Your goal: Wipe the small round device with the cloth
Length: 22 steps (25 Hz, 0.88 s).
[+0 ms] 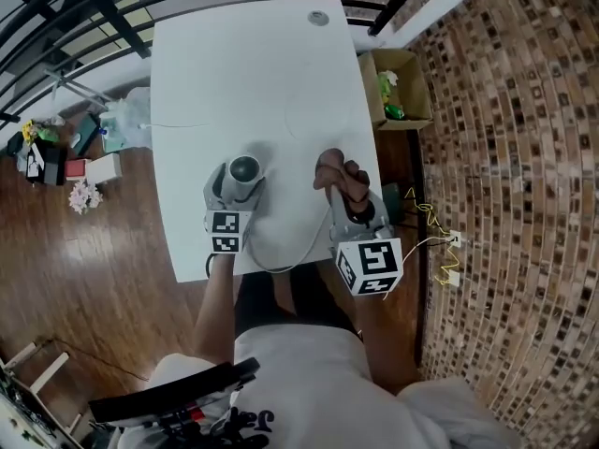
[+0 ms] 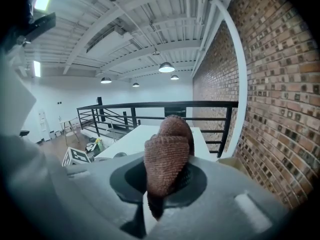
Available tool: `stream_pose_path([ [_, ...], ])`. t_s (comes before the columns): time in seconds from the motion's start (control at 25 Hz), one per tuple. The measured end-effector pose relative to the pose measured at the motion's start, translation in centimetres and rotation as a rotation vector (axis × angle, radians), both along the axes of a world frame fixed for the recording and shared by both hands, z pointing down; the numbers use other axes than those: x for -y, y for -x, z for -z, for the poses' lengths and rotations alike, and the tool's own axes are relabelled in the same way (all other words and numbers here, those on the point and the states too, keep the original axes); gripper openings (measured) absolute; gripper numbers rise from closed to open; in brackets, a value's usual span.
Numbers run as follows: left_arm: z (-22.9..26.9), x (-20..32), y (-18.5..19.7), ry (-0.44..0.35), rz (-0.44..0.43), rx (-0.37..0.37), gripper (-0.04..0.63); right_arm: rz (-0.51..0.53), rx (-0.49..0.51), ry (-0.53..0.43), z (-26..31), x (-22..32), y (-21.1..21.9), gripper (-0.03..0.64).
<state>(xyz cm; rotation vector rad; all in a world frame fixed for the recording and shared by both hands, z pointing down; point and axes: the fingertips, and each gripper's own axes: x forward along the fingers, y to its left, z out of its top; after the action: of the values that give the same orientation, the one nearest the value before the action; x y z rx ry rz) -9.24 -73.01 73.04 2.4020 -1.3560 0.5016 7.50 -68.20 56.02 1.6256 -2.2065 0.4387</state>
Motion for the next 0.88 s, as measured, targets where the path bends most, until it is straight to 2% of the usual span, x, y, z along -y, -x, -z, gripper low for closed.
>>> stream_pose_path([
  [0.24,-0.2,0.7,-1.2,0.019,-0.02,-0.003,0.366,-0.024,0.0,-0.003,0.1,-0.4,-1.1,0.025],
  [0.36,-0.2,0.9,-1.3,0.037,-0.035,-0.02,0.36,-0.025,0.007,-0.008,0.3,-0.2,-1.1,0.025],
  [0.52,0.9,1.0,-1.1,0.119,-0.035,-0.157,0.359,-0.004,0.023,-0.019,1.0,0.3,-0.5,0.025],
  [0.64,2.8,0.4,-1.6,0.162,-0.076,-0.234,0.359,0.031,0.053,-0.029,1.9,0.8,0.0,0.025],
  [0.88,9.3,-1.4,-2.8,0.213,-0.161,-0.442,0.359,0.19,0.179,-0.043,5.1,1.8,2.0,0.026],
])
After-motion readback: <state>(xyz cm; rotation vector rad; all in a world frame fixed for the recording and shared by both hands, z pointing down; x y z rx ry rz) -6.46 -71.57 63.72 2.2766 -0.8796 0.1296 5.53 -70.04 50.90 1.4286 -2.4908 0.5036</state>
